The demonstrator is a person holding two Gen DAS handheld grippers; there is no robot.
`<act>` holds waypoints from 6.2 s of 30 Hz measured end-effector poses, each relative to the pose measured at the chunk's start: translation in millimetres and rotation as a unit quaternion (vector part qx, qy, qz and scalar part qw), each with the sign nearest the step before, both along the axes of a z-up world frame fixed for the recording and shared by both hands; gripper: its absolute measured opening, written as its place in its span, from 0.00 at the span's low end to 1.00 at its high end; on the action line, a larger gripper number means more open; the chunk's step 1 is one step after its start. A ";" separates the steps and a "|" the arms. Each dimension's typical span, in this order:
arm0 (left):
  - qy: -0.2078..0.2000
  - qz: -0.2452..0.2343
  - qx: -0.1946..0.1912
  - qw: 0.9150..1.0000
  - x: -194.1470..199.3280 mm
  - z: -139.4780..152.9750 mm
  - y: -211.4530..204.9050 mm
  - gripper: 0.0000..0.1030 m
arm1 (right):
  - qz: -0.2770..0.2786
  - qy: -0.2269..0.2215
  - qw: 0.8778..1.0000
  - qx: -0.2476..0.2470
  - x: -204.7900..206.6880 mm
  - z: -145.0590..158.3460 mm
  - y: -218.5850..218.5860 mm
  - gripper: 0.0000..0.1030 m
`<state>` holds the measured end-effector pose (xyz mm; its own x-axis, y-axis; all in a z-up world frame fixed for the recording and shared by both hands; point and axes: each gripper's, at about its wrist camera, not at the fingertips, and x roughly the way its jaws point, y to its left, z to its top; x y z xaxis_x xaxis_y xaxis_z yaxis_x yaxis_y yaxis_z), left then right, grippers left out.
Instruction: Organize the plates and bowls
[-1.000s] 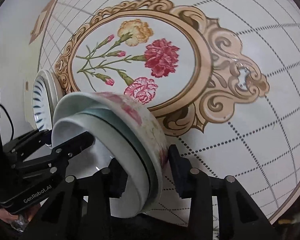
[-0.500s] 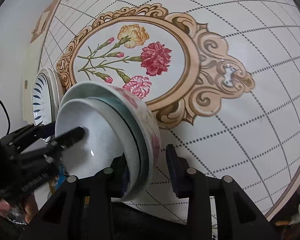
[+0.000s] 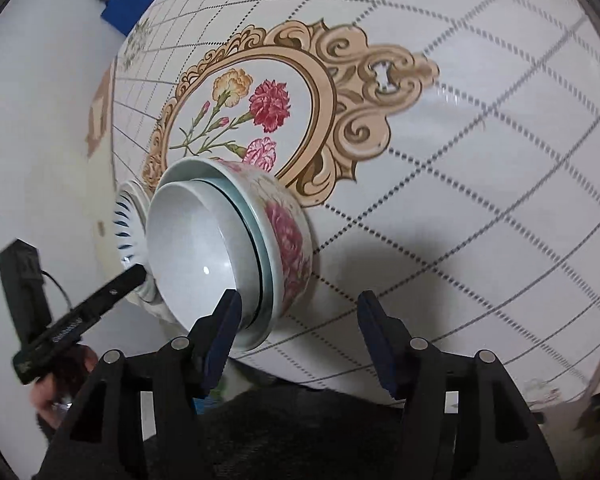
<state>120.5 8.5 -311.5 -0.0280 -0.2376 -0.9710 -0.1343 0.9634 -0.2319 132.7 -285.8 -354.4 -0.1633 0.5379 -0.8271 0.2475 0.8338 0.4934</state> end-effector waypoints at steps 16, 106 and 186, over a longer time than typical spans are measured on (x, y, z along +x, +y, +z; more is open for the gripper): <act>0.023 -0.031 0.024 0.999 2.1 -41.0 -23.3 0.51 | -0.024 0.003 1.000 -0.002 -14.4 -15.7 -1.7 0.51; 0.067 -0.039 -0.115 0.990 47.0 -94.0 -44.0 0.71 | 0.107 -0.017 0.993 0.036 42.7 -67.3 58.2 0.54; 0.050 -0.042 -0.087 0.994 61.0 -87.8 -61.9 0.62 | 0.114 -0.005 0.993 0.019 67.9 -61.3 53.1 0.50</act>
<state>181.5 -53.4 -399.3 -0.1485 -0.3942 -0.9069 -0.0861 0.9188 -0.3853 200.6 -232.7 -415.7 -0.2755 0.5197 -0.8087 0.0491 0.8478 0.5280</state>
